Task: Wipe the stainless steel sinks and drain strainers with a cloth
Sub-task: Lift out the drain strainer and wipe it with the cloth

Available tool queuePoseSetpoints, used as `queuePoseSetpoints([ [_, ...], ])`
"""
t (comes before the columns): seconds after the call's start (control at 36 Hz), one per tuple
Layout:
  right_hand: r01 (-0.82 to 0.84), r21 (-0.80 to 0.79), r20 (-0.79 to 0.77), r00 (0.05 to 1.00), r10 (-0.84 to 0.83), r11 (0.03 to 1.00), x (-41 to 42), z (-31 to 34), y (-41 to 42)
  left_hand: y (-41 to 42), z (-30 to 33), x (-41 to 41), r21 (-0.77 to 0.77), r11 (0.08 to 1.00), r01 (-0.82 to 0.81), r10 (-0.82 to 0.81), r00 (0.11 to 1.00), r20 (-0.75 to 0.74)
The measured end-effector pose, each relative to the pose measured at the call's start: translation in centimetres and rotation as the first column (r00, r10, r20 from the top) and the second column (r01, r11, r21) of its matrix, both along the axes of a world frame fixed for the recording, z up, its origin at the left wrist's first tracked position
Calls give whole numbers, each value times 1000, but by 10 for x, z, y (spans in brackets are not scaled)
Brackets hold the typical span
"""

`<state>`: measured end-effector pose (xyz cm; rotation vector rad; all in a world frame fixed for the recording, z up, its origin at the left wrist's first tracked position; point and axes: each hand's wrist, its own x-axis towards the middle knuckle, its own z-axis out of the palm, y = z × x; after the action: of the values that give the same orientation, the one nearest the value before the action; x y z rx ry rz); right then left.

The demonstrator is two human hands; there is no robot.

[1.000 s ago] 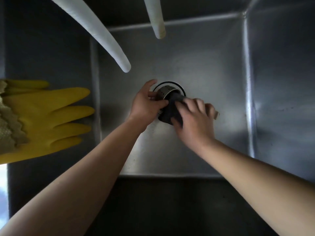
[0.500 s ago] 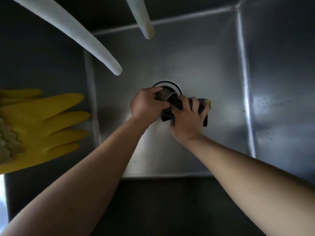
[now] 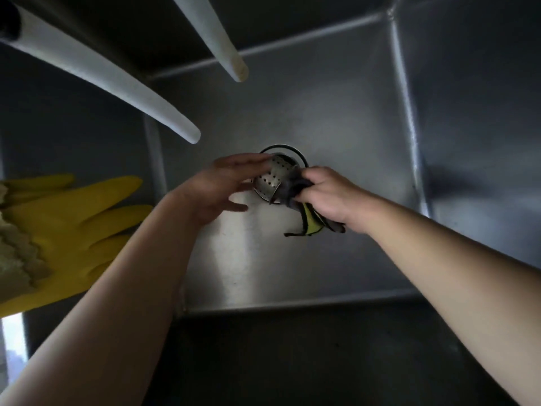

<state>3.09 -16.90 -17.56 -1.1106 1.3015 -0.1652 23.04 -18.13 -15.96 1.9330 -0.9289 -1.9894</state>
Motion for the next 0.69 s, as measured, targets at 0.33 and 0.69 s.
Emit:
queuePoseSetpoints([
  [0.33, -13, -350, -96, 995, -22, 937, -40, 46, 19, 14, 23, -9, 326, 944, 51, 68, 937, -343],
  [0.69, 112, -225, 19, 994, -111, 968, -58, 54, 36, 48, 39, -44, 6, 1000, -8, 9, 957, -290],
])
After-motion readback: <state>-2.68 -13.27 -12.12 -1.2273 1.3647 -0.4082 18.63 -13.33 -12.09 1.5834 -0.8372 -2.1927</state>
